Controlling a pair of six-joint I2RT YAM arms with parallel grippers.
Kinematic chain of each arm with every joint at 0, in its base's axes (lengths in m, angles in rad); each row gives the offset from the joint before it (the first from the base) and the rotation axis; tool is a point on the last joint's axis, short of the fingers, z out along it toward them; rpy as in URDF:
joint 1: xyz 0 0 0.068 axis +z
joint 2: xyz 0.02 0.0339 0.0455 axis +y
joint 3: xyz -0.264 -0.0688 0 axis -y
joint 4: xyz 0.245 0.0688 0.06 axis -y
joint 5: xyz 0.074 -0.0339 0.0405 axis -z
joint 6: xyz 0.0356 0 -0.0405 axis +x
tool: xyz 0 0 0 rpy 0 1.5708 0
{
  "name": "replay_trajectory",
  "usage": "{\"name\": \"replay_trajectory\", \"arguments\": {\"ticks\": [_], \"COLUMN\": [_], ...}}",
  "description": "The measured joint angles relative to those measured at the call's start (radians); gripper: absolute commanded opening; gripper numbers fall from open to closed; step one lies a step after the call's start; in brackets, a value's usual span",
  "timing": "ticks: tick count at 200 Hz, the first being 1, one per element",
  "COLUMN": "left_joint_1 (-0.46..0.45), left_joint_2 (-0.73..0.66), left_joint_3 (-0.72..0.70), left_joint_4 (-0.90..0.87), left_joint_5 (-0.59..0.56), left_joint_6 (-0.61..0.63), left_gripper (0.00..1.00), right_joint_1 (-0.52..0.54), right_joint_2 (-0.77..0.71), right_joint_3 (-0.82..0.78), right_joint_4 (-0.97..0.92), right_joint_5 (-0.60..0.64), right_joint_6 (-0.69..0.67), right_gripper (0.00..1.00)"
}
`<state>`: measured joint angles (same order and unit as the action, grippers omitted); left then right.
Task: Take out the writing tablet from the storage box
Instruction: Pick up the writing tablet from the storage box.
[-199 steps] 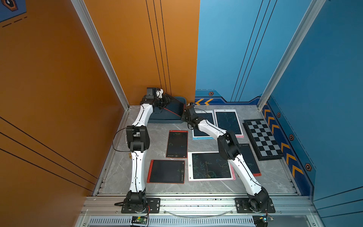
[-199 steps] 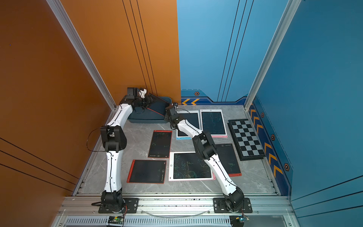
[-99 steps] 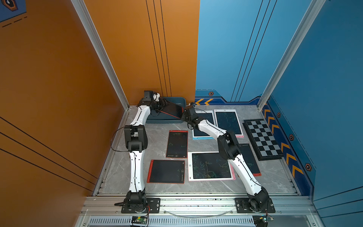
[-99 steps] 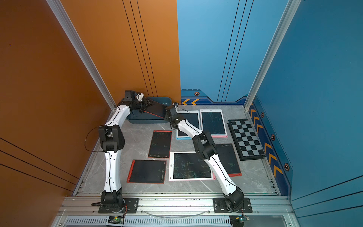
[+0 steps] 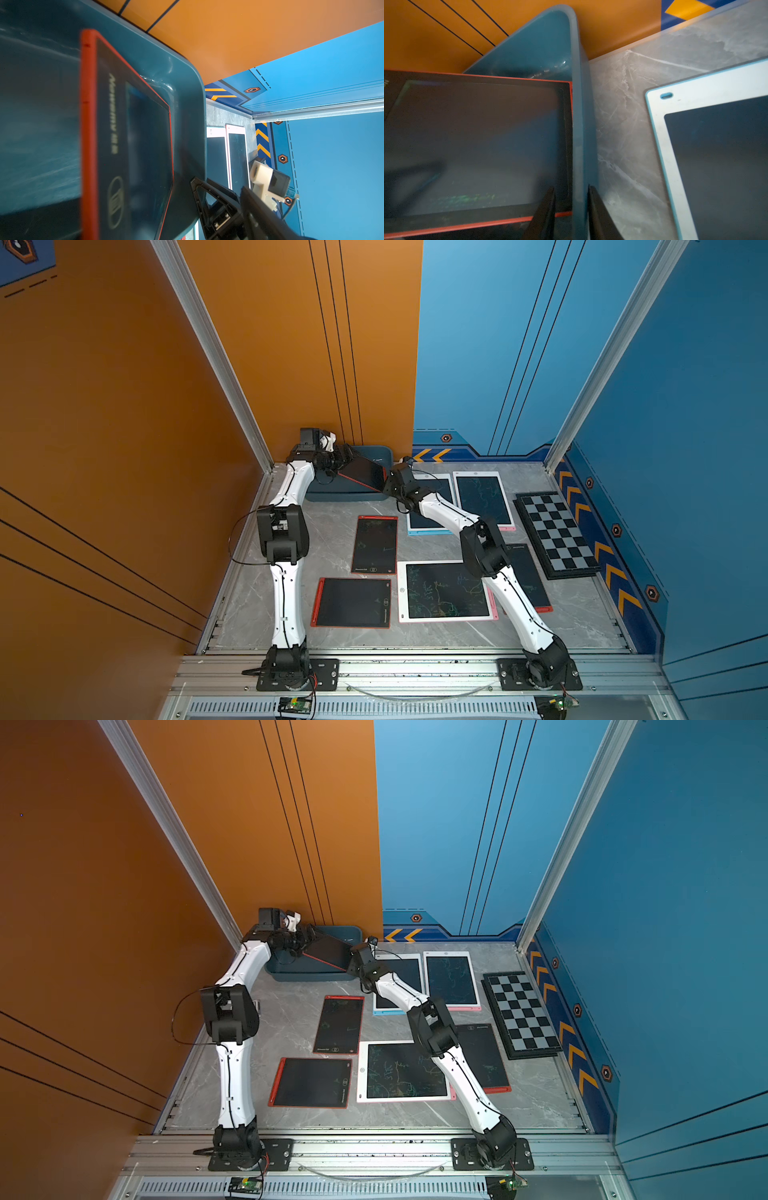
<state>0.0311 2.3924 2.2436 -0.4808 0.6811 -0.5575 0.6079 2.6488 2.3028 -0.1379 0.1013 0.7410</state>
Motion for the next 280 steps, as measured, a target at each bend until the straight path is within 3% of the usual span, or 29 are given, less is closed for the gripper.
{"name": "replay_trajectory", "arguments": {"ticks": [29,58,94,119,200,227,264,280], "left_joint_1": [0.011,0.016,0.016,0.017,0.017,0.014,0.006,0.001], "left_joint_2": [-0.006,-0.006,-0.006,-0.008,-0.072,-0.206,-0.481,-0.59], "left_joint_3": [-0.002,-0.003,-0.003,-0.003,-0.027,-0.126,-0.383,-0.487], "left_joint_4": [-0.018,-0.058,-0.096,-0.099,-0.126,-0.121,-0.021,0.014], "left_joint_5": [-0.006,-0.03,-0.058,-0.063,-0.072,-0.093,-0.129,-0.151], "left_joint_6": [0.024,0.058,0.084,0.089,0.07,0.064,0.029,0.013], "left_gripper": [0.45,0.36,0.11,0.0,0.0,0.0,0.0,0.0], "right_joint_1": [0.0,0.0,0.0,0.0,-0.003,-0.003,-0.006,-0.006], "right_joint_2": [0.0,0.0,0.001,0.003,0.012,0.018,0.031,0.034], "right_joint_3": [0.0,0.0,0.0,0.0,0.0,0.0,0.0,0.0], "right_joint_4": [0.0,0.001,0.003,0.008,0.043,0.068,0.098,0.105], "right_joint_5": [0.0,0.0,0.0,0.0,0.002,0.009,0.027,0.032], "right_joint_6": [0.001,0.001,0.001,0.012,0.082,0.133,0.233,0.274], "right_gripper": [0.28,0.28,0.28,0.28,0.27,0.26,0.25,0.31]}}
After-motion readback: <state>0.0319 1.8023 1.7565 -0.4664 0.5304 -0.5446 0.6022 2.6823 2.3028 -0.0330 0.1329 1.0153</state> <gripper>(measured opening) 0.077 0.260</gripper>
